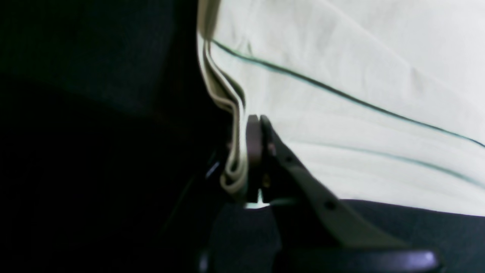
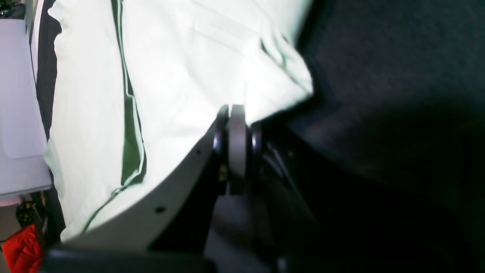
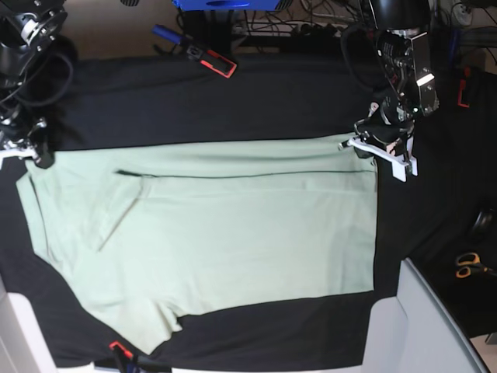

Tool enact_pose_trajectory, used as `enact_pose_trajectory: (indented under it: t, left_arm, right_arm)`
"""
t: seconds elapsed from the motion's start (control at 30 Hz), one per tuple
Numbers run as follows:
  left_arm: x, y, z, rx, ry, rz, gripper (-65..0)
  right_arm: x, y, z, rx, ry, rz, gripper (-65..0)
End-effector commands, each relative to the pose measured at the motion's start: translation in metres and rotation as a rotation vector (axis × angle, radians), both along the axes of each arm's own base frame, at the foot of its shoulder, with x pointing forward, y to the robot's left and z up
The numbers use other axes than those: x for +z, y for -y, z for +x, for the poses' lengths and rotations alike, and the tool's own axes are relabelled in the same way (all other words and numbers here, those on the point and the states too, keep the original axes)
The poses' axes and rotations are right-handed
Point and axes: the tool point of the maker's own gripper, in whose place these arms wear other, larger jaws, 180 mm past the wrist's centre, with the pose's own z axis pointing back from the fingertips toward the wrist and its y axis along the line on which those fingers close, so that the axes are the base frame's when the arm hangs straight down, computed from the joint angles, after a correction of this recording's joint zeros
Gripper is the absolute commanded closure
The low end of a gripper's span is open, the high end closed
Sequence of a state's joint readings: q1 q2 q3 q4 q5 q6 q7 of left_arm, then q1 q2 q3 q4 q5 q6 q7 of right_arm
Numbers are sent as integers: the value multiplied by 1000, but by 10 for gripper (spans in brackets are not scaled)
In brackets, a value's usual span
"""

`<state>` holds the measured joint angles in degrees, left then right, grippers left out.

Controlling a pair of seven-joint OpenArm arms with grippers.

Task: Fold the T-shirt properly
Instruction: 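Pull the grasped folded edge back toward the robot, flattening the shirt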

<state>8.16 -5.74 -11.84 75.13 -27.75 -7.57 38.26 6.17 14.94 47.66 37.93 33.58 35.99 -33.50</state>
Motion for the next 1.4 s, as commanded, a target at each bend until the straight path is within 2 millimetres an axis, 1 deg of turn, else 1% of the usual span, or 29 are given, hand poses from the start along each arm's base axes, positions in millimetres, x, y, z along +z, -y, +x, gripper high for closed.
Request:
enact_pose_trajectory:
  t: [0.0, 0.17, 0.23, 0.43, 0.5, 0.53, 0.6, 0.7, 0.77, 0.9, 1.0, 1.1, 1.2, 1.37]
  left_arm:
    - [5, -10, -1, 0, 1, 28, 0]
    - [11, -14, -9, -11, 7, 49, 0]
    - [11, -18, -14, -17, 0, 66, 0]
    - [11, -22, -16, -19, -5, 73, 0]
    - [9, -21, -21, -22, -13, 74, 0]
    - [9, -21, -23, -22, -16, 74, 0]
    - [9, -21, -24, -22, -18, 74, 0]
    - [6, -22, -26, -22, -26, 75, 0]
    - [5, -22, -31, -23, -31, 78, 0]
    - [9, -21, -32, -29, -25, 83, 0]
    - [9, -22, -38, -32, -29, 89, 0]
    - [7, -24, -47, -28, -43, 93, 0]
    - [5, -25, -59, -28, -62, 97, 0]
    - [6, -24, -68, -36, -68, 103, 0]
  right_arm:
    - [7, 16, 1, -14, 9, -34, -1]
    - [-2, 15, -18, -11, -27, -33, -1]
    - [-5, 15, -24, -9, -38, -33, -1]
    - [-10, 3, -37, 61, -67, -8, -1]
    - [-14, 2, -47, 66, -90, -4, -1]
    - [-13, 3, -48, 68, -91, -12, -1]
    - [-11, -1, -52, 75, -83, -35, -1]
    - [8, 4, -54, 82, -67, -123, -1]
    - [16, 3, -56, 74, -85, -150, -1]
    - [29, -3, -55, 63, -90, -177, -1]
    - [29, -9, -59, 71, -110, -170, -1]
    - [28, -11, -62, 71, -117, -166, -1]
    - [24, -11, -72, 73, -135, -168, -1]
    - [17, -11, -90, 78, -170, -168, -1]
